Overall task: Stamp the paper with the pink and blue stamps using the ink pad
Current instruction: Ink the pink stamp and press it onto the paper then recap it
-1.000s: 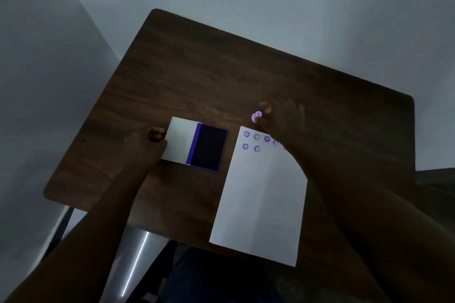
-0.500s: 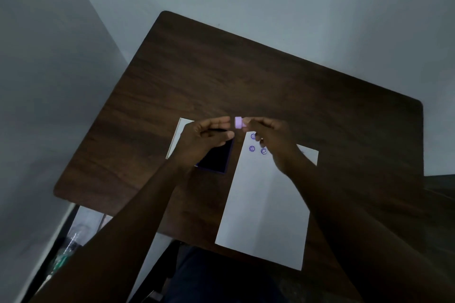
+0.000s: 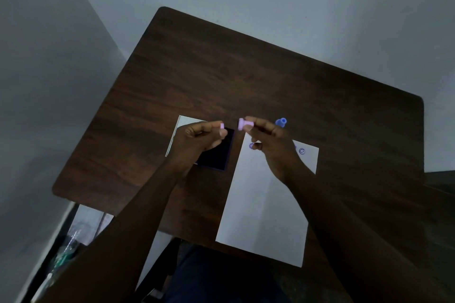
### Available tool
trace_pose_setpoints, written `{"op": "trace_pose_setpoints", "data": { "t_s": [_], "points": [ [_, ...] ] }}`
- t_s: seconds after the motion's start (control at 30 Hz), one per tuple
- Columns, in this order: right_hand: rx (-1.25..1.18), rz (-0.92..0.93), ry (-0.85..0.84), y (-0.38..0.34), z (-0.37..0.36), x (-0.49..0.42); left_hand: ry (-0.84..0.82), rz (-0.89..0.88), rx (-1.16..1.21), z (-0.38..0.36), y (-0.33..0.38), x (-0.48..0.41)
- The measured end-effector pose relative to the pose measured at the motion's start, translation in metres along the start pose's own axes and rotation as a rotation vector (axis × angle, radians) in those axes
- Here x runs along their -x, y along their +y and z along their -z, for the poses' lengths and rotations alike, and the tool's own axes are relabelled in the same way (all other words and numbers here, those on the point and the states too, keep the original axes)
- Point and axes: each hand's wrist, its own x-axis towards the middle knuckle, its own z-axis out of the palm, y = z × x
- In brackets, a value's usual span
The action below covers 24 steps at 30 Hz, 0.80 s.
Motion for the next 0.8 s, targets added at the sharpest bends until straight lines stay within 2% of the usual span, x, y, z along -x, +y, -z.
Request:
{"op": "trace_pose_setpoints", "data": {
  "t_s": [0.07, 0.17, 0.33, 0.4, 0.73, 0.8],
  "points": [
    [0.061, 0.029, 0.099, -0.002, 0.005, -0.002, 0.054, 0.022, 0.067, 0.012, -0.001, -0.002],
    [0.365, 0.137, 0.148, 0.005, 0.005, -0.003, 0.148, 0.042, -0.019, 0.033, 0.0, -0.008],
    [0.637, 0.412, 0.0, 0.02, -0.025, 0.003, 0.23, 0.071, -0.164, 0.05, 0.003, -0.017],
    [0.756, 0.443, -0.057, 0.027, -0.039, -0.002, 0.247, 0.053, -0.162, 0.051, 0.003, -0.017],
    [0.878, 0.415, -0.044, 0.039, -0.059, -0.009, 0.275, 0.047, -0.156, 0.054, 0.002, -0.026],
    [0.908, 0.505, -0.032, 0.037, -0.061, -0.006, 0.274, 0.051, -0.165, 0.053, 0.003, -0.026]
  ]
}}
